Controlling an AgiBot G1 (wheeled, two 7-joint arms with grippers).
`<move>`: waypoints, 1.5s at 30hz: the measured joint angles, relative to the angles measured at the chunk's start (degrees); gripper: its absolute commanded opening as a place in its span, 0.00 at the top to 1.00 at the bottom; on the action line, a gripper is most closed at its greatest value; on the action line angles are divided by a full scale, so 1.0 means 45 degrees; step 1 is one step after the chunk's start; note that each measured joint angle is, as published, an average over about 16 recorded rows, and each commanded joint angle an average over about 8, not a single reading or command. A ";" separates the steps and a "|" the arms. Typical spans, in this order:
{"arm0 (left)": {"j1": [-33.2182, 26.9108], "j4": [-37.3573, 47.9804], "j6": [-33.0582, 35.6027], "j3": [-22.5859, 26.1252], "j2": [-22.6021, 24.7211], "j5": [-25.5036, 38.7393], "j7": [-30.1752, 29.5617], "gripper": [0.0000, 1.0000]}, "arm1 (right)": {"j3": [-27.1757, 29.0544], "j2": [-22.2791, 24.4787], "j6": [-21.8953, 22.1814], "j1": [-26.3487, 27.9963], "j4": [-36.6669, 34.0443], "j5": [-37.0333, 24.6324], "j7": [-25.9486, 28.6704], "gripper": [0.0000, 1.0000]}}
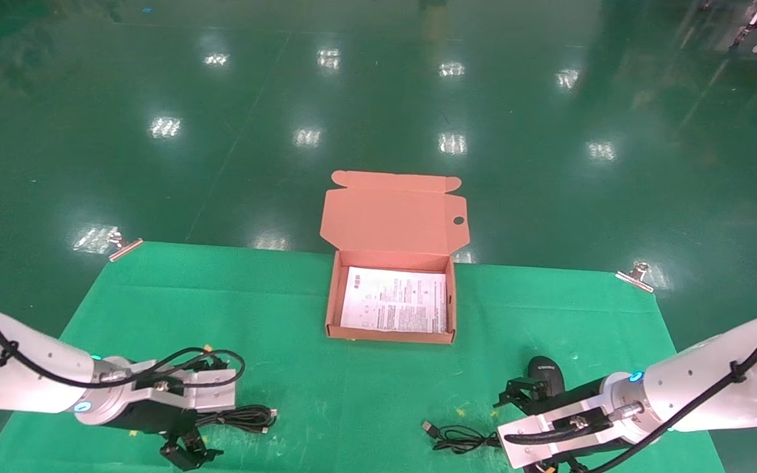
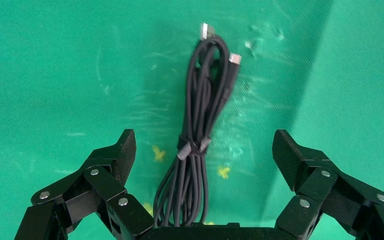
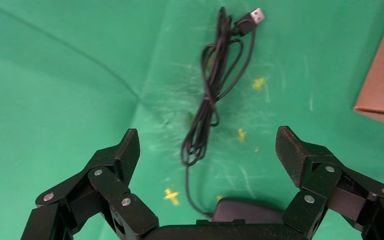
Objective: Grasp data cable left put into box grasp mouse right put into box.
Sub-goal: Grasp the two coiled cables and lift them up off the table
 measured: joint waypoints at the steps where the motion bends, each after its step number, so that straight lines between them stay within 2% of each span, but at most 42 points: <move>1: -0.0037 0.0305 -0.0079 -0.0017 0.0100 -0.0036 0.0079 0.00 | 0.0017 -0.0054 0.0183 -0.0091 -0.0131 0.0008 -0.0121 0.00; 13: -0.0558 0.3363 -0.0899 -0.0101 0.1066 -0.0205 0.1226 0.00 | -0.0044 -0.1094 0.1466 -0.0636 -0.1974 -0.0149 -0.1336 0.00; 14: -0.0593 0.3549 -0.0952 -0.0102 0.1121 -0.0204 0.1311 0.07 | -0.0060 -0.1189 0.1519 -0.0651 -0.2131 -0.0173 -0.1403 0.00; 15: -0.0624 0.3718 -0.1001 -0.0102 0.1170 -0.0204 0.1389 0.19 | -0.0075 -0.1278 0.1567 -0.0665 -0.2278 -0.0193 -0.1464 0.08; 21: -0.0751 0.4394 -0.1207 -0.0104 0.1363 -0.0204 0.1710 0.94 | -0.0129 -0.1643 0.1749 -0.0720 -0.2898 -0.0256 -0.1725 0.83; 22: -0.0763 0.4457 -0.1228 -0.0105 0.1380 -0.0204 0.1741 1.00 | -0.0134 -0.1677 0.1766 -0.0726 -0.2958 -0.0260 -0.1751 0.96; 23: -0.0773 0.4508 -0.1247 -0.0105 0.1394 -0.0204 0.1766 1.00 | -0.0137 -0.1704 0.1779 -0.0731 -0.3007 -0.0263 -0.1771 1.00; 45: -0.0773 0.4456 -0.1235 -0.0107 0.1375 -0.0213 0.1759 1.00 | -0.0136 -0.1690 0.1754 -0.0723 -0.2978 -0.0253 -0.1769 1.00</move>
